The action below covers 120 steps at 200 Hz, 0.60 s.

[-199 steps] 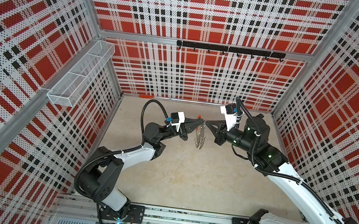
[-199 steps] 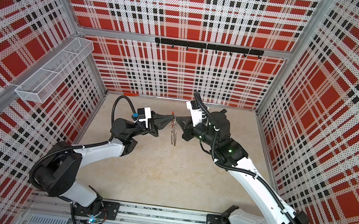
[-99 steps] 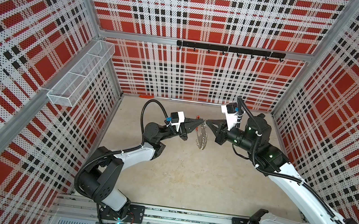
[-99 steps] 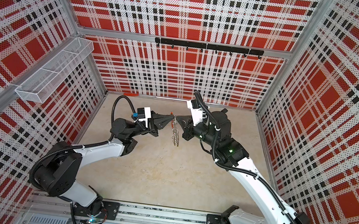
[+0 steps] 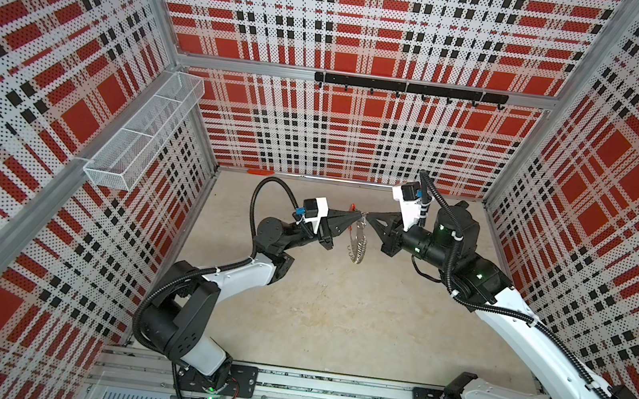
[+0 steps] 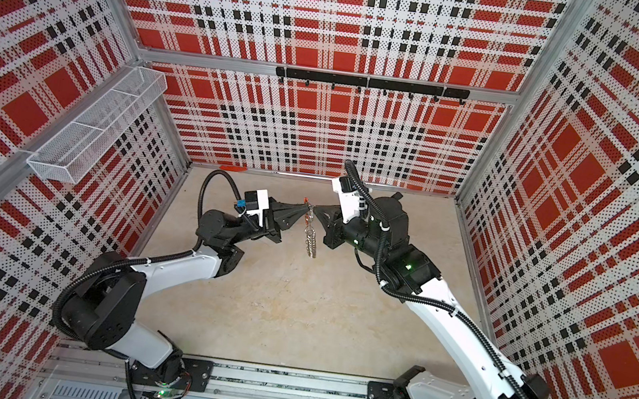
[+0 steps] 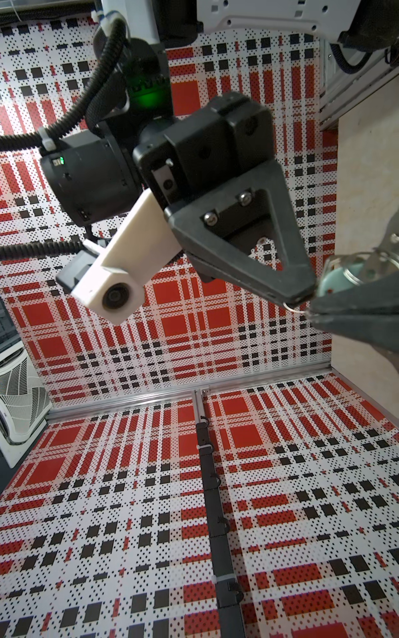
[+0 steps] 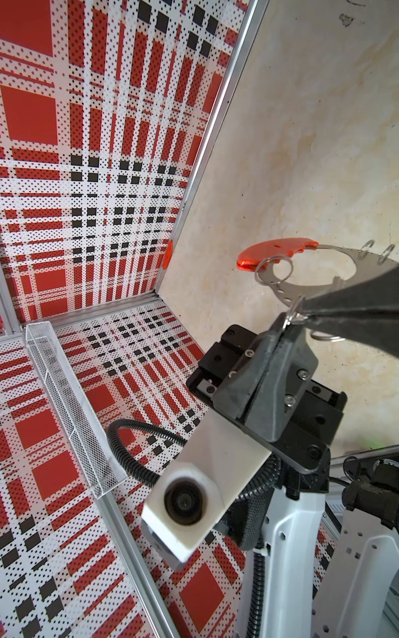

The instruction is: Put the keys on the keyring

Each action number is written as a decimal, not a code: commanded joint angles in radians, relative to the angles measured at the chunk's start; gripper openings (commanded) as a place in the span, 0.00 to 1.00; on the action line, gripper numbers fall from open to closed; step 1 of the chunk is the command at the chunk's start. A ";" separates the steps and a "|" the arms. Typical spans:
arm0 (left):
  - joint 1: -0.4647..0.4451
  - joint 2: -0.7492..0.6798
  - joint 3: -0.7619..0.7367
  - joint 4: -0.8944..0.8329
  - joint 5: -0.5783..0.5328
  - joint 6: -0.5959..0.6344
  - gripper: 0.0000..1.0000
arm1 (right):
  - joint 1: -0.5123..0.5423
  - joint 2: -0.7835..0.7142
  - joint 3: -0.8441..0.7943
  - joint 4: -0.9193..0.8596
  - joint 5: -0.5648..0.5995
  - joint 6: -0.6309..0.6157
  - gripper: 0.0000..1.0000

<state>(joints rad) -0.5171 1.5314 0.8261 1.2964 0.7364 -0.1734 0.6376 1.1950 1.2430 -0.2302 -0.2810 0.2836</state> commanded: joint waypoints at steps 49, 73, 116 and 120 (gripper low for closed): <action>-0.001 -0.011 0.027 0.058 0.055 0.003 0.00 | -0.061 0.033 0.029 -0.016 0.018 0.069 0.00; -0.002 -0.010 0.029 0.071 0.053 -0.005 0.00 | -0.070 0.037 0.025 -0.019 -0.011 0.082 0.00; -0.001 0.004 0.027 0.122 0.047 -0.044 0.00 | -0.085 0.027 0.017 0.000 -0.098 0.109 0.00; -0.003 0.007 0.027 0.132 0.045 -0.050 0.00 | -0.089 0.029 0.017 0.004 -0.118 0.114 0.00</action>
<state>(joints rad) -0.5140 1.5349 0.8261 1.3018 0.7403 -0.1886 0.5770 1.2194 1.2457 -0.2451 -0.3569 0.3698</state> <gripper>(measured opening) 0.043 0.048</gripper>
